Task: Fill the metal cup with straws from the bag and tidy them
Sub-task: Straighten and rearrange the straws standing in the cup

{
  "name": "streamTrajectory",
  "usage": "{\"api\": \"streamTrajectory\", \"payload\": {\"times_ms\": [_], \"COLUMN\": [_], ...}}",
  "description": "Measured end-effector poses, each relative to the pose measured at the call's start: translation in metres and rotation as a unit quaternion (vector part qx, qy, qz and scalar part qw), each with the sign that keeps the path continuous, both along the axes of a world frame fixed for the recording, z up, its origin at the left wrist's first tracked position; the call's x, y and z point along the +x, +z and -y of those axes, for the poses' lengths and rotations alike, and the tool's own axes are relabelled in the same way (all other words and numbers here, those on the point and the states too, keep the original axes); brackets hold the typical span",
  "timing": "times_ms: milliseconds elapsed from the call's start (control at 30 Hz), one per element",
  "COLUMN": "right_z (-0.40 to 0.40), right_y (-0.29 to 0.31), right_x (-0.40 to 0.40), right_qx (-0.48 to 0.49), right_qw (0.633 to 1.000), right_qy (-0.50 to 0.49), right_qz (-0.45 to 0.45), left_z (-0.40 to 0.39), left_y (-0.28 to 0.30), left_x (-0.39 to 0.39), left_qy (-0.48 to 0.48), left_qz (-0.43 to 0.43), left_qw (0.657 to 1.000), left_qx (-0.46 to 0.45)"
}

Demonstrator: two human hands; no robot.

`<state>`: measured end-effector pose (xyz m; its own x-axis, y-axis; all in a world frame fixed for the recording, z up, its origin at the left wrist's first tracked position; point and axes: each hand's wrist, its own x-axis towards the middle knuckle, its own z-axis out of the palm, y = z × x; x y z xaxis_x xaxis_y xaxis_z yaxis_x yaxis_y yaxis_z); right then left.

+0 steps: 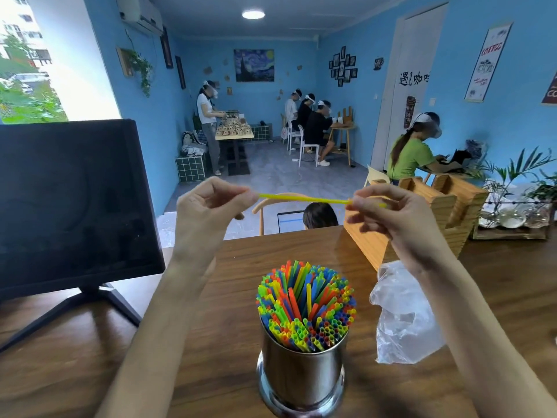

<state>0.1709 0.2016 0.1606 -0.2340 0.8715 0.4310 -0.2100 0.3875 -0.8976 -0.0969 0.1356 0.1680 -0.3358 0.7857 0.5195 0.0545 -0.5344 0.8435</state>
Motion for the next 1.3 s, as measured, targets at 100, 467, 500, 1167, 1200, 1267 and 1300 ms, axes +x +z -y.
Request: {"api": "streamTrajectory", "payload": {"times_ms": [100, 467, 500, 1167, 1200, 1267, 1300], "right_z": [-0.006, 0.003, 0.006, 0.025, 0.025, 0.025, 0.025], "right_y": [0.01, -0.001, -0.005, -0.05, -0.051, -0.052, -0.052], "right_x": [0.001, -0.036, -0.039, -0.035, -0.034, -0.033, -0.032], "right_qx": [-0.048, 0.084, 0.097, 0.15, 0.146, 0.142, 0.141], "right_qw": [0.995, 0.994, 0.993, 0.925, 0.924, 0.924, 0.924], "right_qy": [-0.009, -0.067, -0.062, -0.051, -0.048, -0.045, -0.044], "right_qz": [-0.087, 0.001, 0.016, 0.347, 0.35, 0.353, 0.352], "left_z": [0.001, -0.039, -0.043, -0.058, -0.059, -0.058, -0.058], "left_y": [-0.017, -0.041, -0.043, -0.046, -0.047, -0.049, -0.05], "left_x": [-0.002, 0.016, 0.018, 0.026, 0.026, 0.025, 0.026], "left_qy": [-0.055, -0.1, -0.131, -0.292, -0.294, -0.288, -0.28], "left_qz": [-0.19, -0.436, -0.45, -0.46, -0.457, -0.448, -0.442], "left_qw": [0.979, 0.876, 0.861, 0.822, 0.823, 0.829, 0.835], "left_qx": [-0.055, -0.178, -0.196, -0.163, -0.165, -0.17, -0.17]}}
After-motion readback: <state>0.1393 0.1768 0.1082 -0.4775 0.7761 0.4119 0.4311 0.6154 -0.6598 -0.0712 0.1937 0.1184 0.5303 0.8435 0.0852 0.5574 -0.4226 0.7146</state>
